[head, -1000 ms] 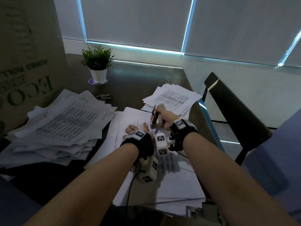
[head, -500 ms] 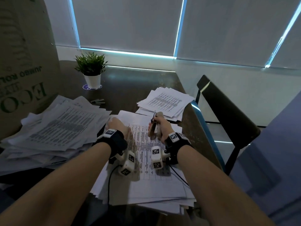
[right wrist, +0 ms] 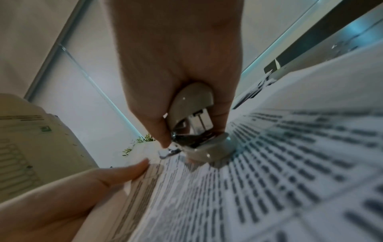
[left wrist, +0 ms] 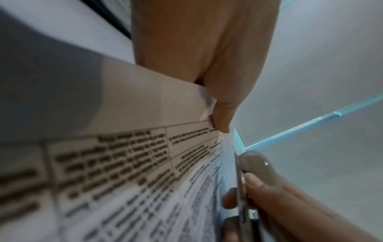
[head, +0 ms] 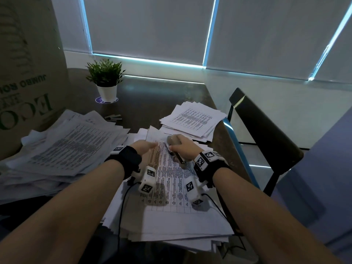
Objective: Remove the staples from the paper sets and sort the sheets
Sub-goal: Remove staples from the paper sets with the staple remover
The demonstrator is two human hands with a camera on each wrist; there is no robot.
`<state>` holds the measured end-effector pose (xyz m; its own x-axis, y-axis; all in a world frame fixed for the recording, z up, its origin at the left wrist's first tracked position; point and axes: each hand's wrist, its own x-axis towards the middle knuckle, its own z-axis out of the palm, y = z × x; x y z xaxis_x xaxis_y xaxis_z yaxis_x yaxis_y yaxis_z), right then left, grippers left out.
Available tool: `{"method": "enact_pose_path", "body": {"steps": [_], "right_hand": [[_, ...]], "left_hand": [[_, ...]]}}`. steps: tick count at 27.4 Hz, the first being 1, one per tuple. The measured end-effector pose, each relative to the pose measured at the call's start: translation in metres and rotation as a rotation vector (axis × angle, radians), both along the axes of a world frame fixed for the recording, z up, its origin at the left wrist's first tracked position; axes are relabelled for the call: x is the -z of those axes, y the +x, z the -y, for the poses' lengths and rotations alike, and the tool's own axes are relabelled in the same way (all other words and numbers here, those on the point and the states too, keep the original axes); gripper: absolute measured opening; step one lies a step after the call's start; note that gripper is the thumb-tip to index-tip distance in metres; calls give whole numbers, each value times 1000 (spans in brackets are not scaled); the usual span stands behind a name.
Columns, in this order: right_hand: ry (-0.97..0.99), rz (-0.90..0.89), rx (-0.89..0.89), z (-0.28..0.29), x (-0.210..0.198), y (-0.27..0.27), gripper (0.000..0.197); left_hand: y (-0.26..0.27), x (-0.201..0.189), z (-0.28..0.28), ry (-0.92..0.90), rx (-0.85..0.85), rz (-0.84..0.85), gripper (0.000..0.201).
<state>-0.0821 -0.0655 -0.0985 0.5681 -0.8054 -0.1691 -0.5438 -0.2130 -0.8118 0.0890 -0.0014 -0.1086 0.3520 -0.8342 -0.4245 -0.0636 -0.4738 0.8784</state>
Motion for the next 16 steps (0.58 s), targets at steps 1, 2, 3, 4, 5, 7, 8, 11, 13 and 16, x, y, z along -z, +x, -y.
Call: {"method": "enact_pose_path", "body": {"steps": [1,2,3,4,5,7,8,11,13,16], "right_hand": [[-63,-23,-6,0,1,2,62],[-132,-51,-11,0,0,4,65],[-189,-76,-9,0,0,7,65],[-217,-92,-1,0,0,10,63],[-235,-101,3,1,1,14,60],[-285,-134,-20,2,3,24,56],[-300,-162,-37,2,3,28,54],[-328,-224,-57,6,4,37,45],[-326,-250,-53,8,6,40,40],[-313,-282,-54,11,7,44,34]], "left_hand": [[4,6,5,9,-18,-50,44],[5,8,5,23,-28,-75,40],[4,7,4,30,-20,-105,35],[5,8,4,44,-15,-110,32],[6,9,4,48,5,-112,32],[8,11,4,42,38,-66,37],[10,13,5,35,56,-45,39],[15,18,9,36,67,-34,38],[16,18,10,50,74,-47,41],[20,22,15,71,85,-31,42]]}}
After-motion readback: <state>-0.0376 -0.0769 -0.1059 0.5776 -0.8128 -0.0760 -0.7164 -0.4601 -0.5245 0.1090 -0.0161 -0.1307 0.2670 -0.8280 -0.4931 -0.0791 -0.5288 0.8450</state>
